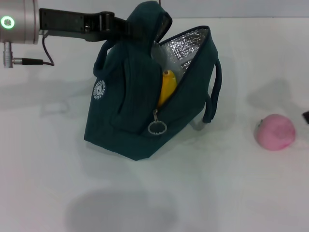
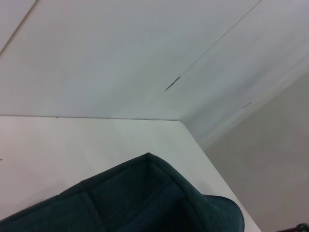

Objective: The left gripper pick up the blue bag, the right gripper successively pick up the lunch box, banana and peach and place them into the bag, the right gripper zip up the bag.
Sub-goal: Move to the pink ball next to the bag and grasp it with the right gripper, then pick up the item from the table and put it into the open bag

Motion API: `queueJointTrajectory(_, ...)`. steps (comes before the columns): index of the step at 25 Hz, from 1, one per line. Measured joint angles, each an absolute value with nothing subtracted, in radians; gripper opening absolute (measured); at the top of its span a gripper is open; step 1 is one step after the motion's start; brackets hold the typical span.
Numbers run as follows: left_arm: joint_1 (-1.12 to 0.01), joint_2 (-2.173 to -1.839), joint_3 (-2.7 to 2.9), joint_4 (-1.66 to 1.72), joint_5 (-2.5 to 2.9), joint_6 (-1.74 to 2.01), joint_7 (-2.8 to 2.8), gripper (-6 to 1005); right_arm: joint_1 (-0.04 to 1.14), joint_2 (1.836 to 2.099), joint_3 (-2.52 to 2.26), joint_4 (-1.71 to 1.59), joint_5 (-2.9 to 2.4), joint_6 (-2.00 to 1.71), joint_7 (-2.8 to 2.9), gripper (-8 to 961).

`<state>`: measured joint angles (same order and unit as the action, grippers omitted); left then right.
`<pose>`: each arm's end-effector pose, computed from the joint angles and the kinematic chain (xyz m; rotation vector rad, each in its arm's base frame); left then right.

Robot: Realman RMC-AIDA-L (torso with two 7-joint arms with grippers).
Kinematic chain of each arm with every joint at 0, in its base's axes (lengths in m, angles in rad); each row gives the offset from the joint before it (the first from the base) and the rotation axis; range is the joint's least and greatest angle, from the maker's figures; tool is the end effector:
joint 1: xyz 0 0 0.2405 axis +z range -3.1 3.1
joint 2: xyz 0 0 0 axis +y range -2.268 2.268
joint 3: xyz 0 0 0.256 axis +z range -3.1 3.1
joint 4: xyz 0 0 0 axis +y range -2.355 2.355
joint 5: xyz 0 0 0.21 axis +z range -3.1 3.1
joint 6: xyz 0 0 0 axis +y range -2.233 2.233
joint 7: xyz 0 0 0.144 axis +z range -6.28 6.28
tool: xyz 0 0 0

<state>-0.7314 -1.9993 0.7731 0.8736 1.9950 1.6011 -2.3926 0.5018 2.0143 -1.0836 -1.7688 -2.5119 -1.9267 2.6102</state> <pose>-0.1731 0.3937 0.0549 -2.6054 -1.4568 -0.7161 0.1739 0.3174 0.1101 -2.4597 1.0333 -0.3316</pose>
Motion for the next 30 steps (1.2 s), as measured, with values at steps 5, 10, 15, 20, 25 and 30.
queueJointTrajectory(5, -0.726, -2.0, 0.773, 0.872, 1.994, 1.601, -2.384, 54, 0.508, 2.013, -1.178, -1.594, -2.524, -1.781, 2.591, 755)
queueJointTrajectory(10, -0.725, -2.001, 0.773, 0.871, 1.994, 1.601, -2.379, 55, 0.54, 2.014, -1.218, -1.43, -2.528, -1.689, 2.553, 754)
queueJointTrajectory(15, -0.725, -2.002, 0.773, 0.871, 1.994, 1.602, -2.375, 55, 0.563, 2.014, -1.275, -1.333, -2.531, -1.601, 2.541, 753)
queueJointTrajectory(20, -0.723, -2.002, 0.773, 0.871, 1.994, 1.602, -2.373, 54, 0.582, 2.014, -1.306, -1.299, -2.563, -1.562, 2.54, 751)
queueJointTrajectory(25, -0.717, -2.004, 0.766, 0.871, 1.994, 1.602, -2.366, 54, 0.588, 2.014, -1.311, -1.279, -2.571, -1.545, 2.54, 695)
queueJointTrajectory(30, -0.711, -2.005, 0.764, 0.871, 1.994, 1.602, -2.366, 54, 0.588, 2.013, -1.282, -1.287, -2.568, -1.541, 2.522, 596)
